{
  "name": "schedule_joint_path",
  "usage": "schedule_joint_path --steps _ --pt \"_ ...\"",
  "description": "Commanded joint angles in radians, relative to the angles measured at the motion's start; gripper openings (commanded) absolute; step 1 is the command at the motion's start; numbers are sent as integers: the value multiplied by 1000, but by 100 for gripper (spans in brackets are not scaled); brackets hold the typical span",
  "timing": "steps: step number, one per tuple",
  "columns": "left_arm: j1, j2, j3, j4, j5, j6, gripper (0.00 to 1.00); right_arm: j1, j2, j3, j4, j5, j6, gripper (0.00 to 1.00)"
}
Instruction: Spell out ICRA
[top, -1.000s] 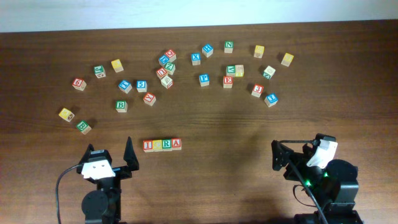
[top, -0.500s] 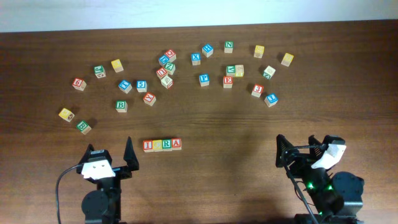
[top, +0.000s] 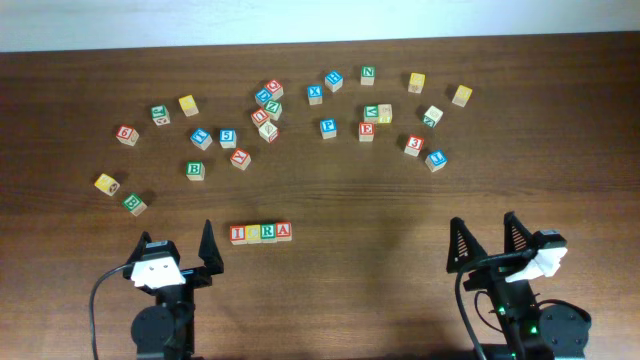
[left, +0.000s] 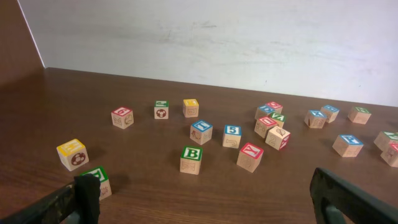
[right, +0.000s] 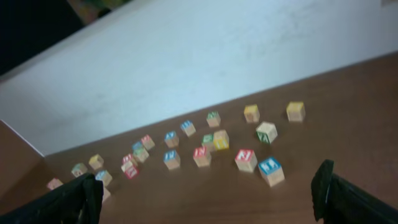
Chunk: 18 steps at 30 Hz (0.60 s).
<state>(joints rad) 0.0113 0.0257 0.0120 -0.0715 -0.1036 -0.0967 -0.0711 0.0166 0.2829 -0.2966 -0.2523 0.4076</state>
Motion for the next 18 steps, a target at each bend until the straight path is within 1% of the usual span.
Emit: schedule_joint_path --steps 1,4,9,12,14,18 --pt "-5 -8 -2 -5 6 13 99 -8 -13 -3 87 2 -10 98" --pt "-5 -8 -2 -5 6 12 99 -8 -13 -3 148 2 -10 98" --pt "-5 -8 -2 -5 6 13 99 -8 -13 -5 175 2 -10 98" --pt "-5 -8 -2 -5 6 13 99 -8 -13 -43 339 2 -10 98" --pt "-5 -8 -2 -5 6 13 99 -8 -13 -78 406 2 -10 98" --pt "-5 -8 -2 -5 6 13 99 -8 -13 -129 429 2 -10 98"
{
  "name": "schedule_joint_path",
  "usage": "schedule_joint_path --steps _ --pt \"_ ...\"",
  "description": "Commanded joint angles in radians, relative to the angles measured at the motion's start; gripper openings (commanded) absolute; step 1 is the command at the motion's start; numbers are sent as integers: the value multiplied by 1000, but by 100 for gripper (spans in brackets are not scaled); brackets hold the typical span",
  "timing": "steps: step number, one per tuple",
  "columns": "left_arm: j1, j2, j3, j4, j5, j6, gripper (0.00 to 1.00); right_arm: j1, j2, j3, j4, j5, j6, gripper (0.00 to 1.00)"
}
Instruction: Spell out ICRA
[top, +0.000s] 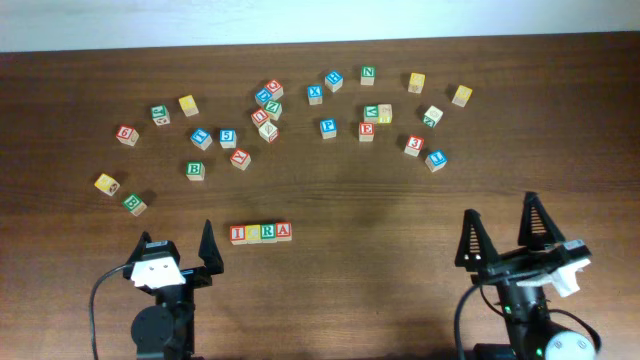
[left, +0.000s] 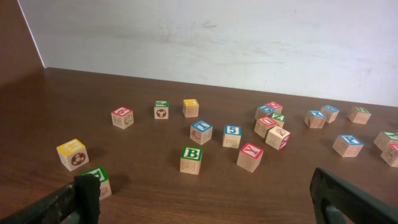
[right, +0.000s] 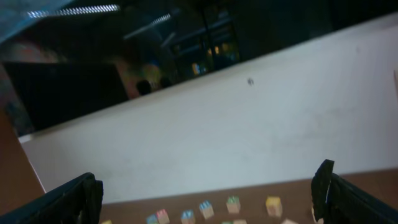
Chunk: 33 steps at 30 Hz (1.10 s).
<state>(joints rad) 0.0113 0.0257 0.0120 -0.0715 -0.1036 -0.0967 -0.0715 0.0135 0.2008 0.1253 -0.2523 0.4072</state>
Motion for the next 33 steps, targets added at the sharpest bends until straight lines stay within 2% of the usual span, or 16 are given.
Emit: schedule_joint_path --steps 1,8,9,18,24,33 --pt "-5 -8 -2 -5 6 13 99 -8 -10 -63 9 2 -10 98" --pt "-5 -8 -2 -5 6 12 99 -8 -10 -191 50 2 -10 98" --pt "-5 -8 -2 -5 6 13 99 -8 -10 -195 14 1 -9 98" --pt "-5 -8 -2 -5 6 13 99 -8 -10 -195 -7 1 -9 98" --pt "-5 -8 -2 -5 6 12 99 -8 -10 -195 -183 2 -9 98" --pt "-5 -8 -2 -5 6 13 99 -8 -10 -195 -182 2 -10 98"
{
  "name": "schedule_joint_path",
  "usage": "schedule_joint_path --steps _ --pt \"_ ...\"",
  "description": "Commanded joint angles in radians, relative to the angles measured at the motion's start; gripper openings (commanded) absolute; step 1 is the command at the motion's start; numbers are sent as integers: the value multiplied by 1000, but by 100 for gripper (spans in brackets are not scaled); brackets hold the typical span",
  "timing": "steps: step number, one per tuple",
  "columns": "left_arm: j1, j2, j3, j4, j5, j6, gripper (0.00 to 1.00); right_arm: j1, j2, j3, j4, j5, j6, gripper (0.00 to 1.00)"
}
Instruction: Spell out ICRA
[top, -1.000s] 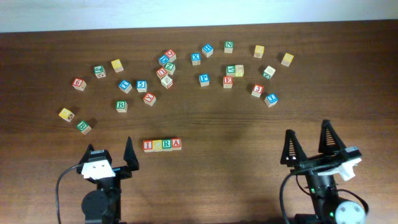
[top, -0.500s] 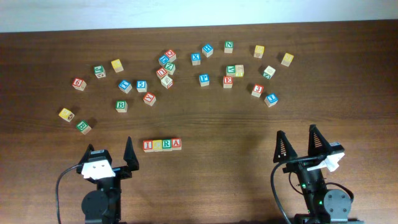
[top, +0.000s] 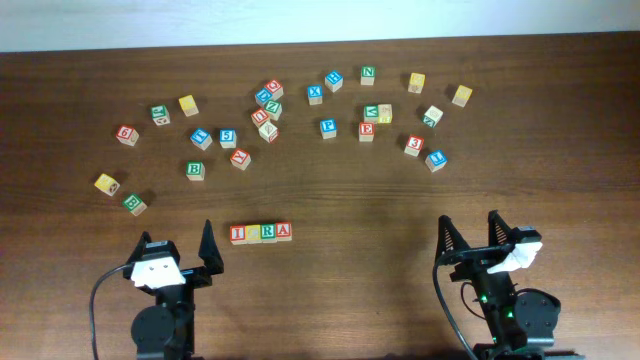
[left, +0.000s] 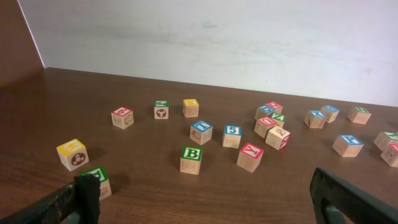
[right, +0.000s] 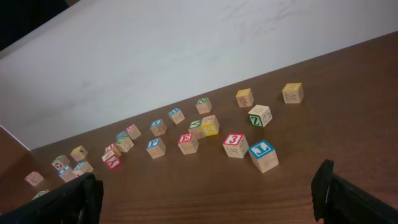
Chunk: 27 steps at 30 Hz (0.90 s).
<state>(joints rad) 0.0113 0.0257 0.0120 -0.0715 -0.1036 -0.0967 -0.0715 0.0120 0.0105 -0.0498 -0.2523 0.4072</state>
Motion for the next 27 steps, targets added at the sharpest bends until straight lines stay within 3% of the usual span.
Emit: schedule_joint_path --steps 1,27 --pt "-5 -8 -2 -5 6 12 99 -8 -9 -5 -7 2 -10 98" --pt "-5 -8 -2 -5 6 13 99 33 -9 -5 -7 2 -10 98"
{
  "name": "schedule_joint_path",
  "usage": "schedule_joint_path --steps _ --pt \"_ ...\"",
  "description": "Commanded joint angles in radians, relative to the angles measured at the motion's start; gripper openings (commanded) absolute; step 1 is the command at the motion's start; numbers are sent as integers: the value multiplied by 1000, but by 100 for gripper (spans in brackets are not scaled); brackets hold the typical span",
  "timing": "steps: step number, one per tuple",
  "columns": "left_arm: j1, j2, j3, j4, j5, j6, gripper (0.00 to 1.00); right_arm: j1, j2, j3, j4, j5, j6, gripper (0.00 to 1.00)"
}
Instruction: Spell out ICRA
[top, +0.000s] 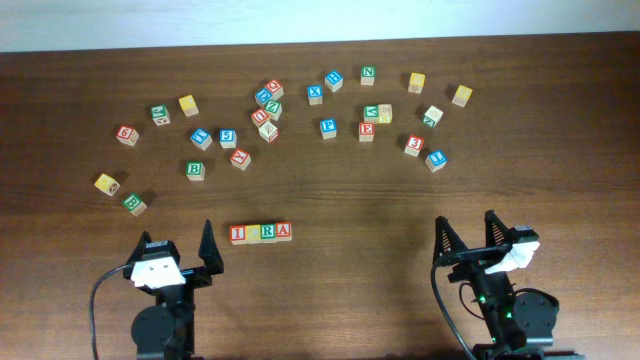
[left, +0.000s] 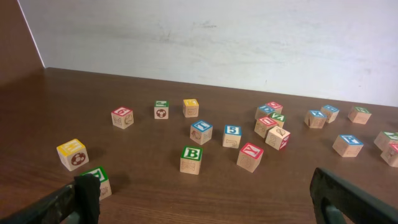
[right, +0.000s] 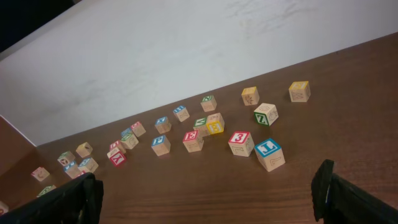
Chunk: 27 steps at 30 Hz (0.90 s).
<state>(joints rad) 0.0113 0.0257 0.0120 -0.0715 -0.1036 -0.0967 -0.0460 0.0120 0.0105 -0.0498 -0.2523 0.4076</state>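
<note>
A short row of letter blocks (top: 261, 232) lies near the table's front centre, reading I, an unclear letter, R, A. Many loose letter blocks are scattered across the far half, among them a green B (top: 195, 170) (left: 191, 159), a red 3 (top: 414, 145) (right: 240, 142) and a blue block (top: 436, 159) (right: 270, 154). My left gripper (top: 178, 245) (left: 205, 193) stands open at the front left, empty. At the front right my right gripper (top: 465, 228) (right: 208, 186) is open and empty too. Both point toward the far blocks.
A yellow block (top: 106, 183) and a green one (top: 134, 204) lie nearest the left gripper. The white wall (left: 205, 37) bounds the table's far edge. The brown table (top: 350, 210) shows a bare strip between the scattered blocks and the row.
The right gripper has shifted very slightly left, and its wrist view has tipped a little. The left arm and all blocks are unchanged.
The right gripper first stood open at the front right, tilted. Then it was further right and tipped up, its camera facing the wall and dark room. After that it was back looking down at the blocks, as now. The left gripper and the row stayed put.
</note>
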Motion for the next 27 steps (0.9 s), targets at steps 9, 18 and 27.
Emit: schedule_joint_path --steps 9,18,27 --pt "-5 -8 -2 -5 6 13 99 7 -9 -5 -7 2 -10 98" --pt "-5 -8 -2 -5 6 13 99 6 -8 -5 -12 66 -11 98" --pt "-5 -8 -2 -5 6 13 99 6 -8 -5 -18 133 -326 98"
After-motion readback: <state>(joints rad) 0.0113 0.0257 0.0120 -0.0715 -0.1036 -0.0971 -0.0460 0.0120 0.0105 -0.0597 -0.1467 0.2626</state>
